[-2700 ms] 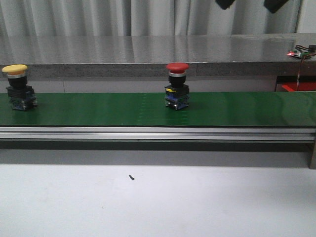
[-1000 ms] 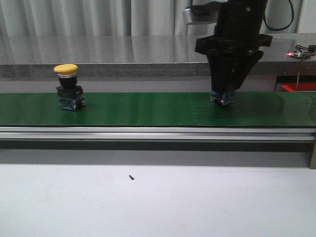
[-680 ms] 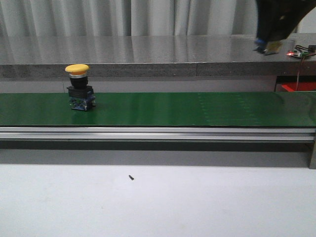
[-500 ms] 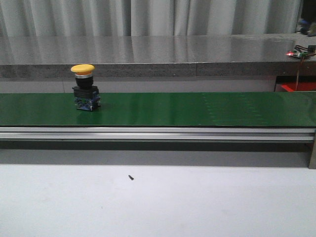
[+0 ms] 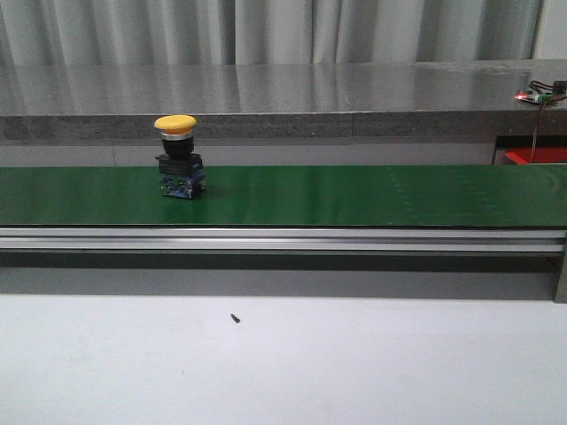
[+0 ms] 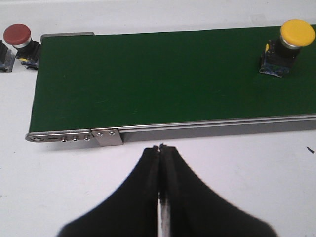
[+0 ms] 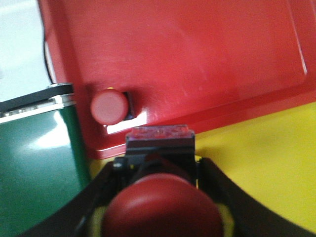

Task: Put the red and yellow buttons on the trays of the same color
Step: 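Lower the red button into the red tray and open the right gripper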

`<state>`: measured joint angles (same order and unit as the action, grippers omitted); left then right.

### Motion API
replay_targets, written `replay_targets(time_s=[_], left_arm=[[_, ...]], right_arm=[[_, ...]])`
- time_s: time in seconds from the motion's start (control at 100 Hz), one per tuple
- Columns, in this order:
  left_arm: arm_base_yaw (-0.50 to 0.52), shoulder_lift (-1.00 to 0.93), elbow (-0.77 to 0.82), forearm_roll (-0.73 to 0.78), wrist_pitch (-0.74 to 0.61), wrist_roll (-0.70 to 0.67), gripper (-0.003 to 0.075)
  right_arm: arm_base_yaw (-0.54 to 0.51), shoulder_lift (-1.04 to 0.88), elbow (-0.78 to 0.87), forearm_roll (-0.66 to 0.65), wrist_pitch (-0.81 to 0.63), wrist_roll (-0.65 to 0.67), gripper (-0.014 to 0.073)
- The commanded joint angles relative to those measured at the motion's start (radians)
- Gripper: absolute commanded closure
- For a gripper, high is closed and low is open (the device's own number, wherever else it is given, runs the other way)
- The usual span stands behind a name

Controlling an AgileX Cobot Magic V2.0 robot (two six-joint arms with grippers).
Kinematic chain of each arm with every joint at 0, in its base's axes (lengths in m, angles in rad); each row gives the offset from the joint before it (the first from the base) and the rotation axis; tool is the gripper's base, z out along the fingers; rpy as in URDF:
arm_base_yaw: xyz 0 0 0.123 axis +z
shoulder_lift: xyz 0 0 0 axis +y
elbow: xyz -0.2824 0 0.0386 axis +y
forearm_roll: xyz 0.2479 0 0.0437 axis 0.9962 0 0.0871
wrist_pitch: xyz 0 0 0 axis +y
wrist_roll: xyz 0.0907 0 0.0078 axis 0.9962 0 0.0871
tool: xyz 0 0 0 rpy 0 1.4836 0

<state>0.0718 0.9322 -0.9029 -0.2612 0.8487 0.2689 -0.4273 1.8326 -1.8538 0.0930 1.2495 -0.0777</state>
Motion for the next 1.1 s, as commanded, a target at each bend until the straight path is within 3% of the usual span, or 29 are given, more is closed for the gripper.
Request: replay_targets(time_s=[0.0,0.32,0.99,1.09], left_arm=[[-0.008,-0.013,-0.027,-0.017,-0.052,0.001,0.0740],[-0.008,-0.013,-0.027,-0.017,-0.052,0.001,0.0740],[-0.008,-0.013,-0.027,-0.017,-0.052,0.001,0.0740],[-0.008,-0.013,-0.027,-0.017,-0.054,0.001,0.0740]], right_arm=[[-0.032,-0.010,-0.029,0.040,-0.037,0.010,0.0347],[-0.040,0.146,-0.032,0.052,-0.169,0.008,0.0347],[-0.036,0.380,-0.151,0.052,-0.133,0.008,0.0345],[-0.036,0.394,-0.151,0.051,-0.129,0.001,0.0279]])
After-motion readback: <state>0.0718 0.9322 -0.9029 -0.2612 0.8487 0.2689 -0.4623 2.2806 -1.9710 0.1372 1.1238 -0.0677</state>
